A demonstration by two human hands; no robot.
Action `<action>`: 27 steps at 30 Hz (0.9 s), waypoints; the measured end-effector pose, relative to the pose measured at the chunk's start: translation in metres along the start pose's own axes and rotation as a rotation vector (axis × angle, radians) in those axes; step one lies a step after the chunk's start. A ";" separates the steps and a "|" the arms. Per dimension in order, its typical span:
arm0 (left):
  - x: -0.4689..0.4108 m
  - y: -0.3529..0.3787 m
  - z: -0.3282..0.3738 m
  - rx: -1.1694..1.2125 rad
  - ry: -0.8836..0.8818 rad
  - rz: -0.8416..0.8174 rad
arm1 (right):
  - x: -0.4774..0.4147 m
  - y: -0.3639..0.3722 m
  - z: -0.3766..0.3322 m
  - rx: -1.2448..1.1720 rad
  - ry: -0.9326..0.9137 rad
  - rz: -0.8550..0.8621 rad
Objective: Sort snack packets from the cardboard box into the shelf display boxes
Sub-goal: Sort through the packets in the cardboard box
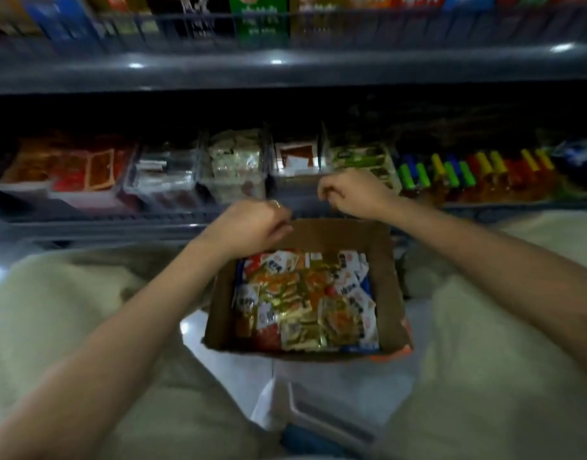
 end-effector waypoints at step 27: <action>0.074 0.149 -0.020 0.257 -0.115 -0.417 | 0.147 0.305 0.024 -0.425 1.106 -0.538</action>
Point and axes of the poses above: each hand's wrist, its own x-axis away from the middle knuckle, its own y-axis out of the palm, z = x × y, the point moved 8 cm from there along -x, towards the middle knuckle, and after that the axes turned 2 degrees about -x, right-handed, at the moved point
